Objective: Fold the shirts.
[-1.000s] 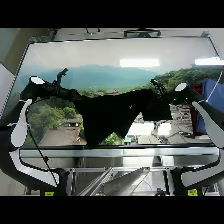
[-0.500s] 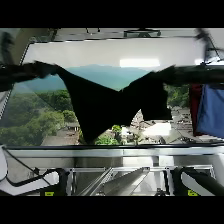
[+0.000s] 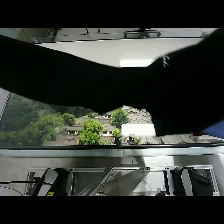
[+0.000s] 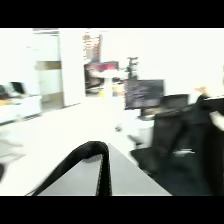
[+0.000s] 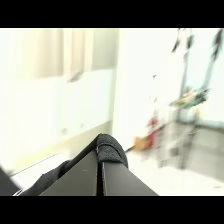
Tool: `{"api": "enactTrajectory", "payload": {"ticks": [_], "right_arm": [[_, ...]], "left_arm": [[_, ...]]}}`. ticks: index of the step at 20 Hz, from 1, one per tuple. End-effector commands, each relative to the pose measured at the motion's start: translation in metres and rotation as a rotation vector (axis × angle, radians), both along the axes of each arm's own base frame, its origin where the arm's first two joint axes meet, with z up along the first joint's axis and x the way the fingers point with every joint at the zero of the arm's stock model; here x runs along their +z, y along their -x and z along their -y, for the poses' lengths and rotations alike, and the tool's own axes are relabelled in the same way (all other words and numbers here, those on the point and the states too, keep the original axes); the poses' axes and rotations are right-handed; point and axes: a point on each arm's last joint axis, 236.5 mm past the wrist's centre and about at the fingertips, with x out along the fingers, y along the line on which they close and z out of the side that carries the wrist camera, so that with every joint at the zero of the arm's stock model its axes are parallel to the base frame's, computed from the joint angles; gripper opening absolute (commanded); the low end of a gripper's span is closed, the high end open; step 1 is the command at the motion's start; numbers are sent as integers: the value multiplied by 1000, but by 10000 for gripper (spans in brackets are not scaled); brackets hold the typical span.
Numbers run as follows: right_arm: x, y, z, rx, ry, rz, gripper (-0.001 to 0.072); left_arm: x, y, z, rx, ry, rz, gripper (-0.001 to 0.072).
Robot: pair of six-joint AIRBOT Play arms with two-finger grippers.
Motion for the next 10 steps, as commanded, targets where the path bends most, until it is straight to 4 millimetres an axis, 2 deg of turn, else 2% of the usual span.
{"api": "enactTrajectory", "payload": {"ticks": [1,3,5,6,8,10], "right_arm": [[-20,-10,13,-59,-17,-97,19],[-62,-44,19,43,-52,-267,19],[-119,-85,28,129,-127,-454,18],[-154,-108,29,168,-161,-541,19],[-231,-150,26,213,-226,-705,19],[-316,-192,23,187,-261,-848,18]], "left_arm": [[-23,-28,-9,172,-71,-133,17],[-66,-71,-8,159,-136,-290,17],[-121,-124,5,123,-225,-447,18],[-153,-152,16,105,-274,-517,17],[-234,-219,40,107,-377,-678,18],[-324,-270,60,99,-464,-830,18]]}}
